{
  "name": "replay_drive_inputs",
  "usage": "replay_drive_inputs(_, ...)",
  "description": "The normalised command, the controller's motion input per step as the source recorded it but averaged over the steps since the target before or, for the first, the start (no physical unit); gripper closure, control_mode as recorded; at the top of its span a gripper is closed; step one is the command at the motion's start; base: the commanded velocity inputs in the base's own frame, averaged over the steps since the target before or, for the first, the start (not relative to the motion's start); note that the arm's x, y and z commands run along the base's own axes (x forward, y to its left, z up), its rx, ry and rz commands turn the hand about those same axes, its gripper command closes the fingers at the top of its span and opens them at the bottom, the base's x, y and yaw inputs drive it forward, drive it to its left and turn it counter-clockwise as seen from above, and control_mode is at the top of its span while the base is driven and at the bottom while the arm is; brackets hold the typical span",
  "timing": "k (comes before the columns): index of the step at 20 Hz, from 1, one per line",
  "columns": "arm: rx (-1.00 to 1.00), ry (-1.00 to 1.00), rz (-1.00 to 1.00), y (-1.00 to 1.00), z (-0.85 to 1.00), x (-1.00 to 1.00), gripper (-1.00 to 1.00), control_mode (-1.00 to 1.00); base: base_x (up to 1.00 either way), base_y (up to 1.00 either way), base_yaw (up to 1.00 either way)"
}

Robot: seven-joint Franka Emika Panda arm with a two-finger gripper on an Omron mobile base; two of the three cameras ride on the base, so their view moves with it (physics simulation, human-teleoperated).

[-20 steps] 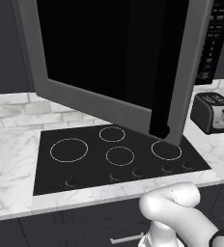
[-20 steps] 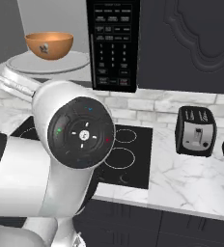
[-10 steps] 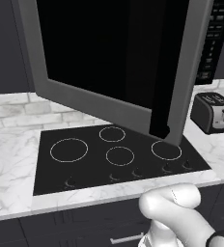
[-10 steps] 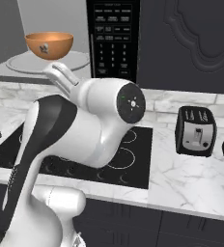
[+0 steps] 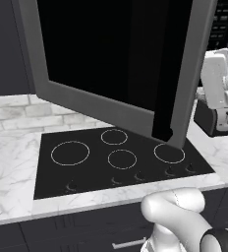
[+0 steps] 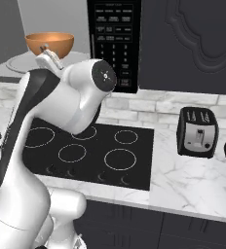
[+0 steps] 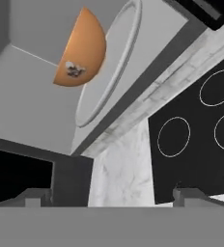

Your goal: The microwave is finished heating the chicken drumstick and potato. Take the bowl containing the food and place it on the dining counter.

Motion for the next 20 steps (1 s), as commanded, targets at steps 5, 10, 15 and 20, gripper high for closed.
replay_drive_inputs(5, 0.0, 0.19, 0.11, 0.89, 0.06, 0.22, -1.0, -1.0, 0.0, 0.0, 0.0)
replay_drive_inputs(10, 0.02, 0.17, 0.15, 0.86, 0.08, 0.0, -1.0, -1.0, 0.0, 0.0, 0.0)
replay_drive_inputs(15, 0.08, 0.17, 0.2, 0.81, 0.05, 0.0, -1.0, -1.0, 0.0, 0.0, 0.0)
replay_drive_inputs(20, 0.14, 0.16, 0.24, 0.95, 0.08, -0.05, -1.0, -1.0, 0.0, 0.0, 0.0)
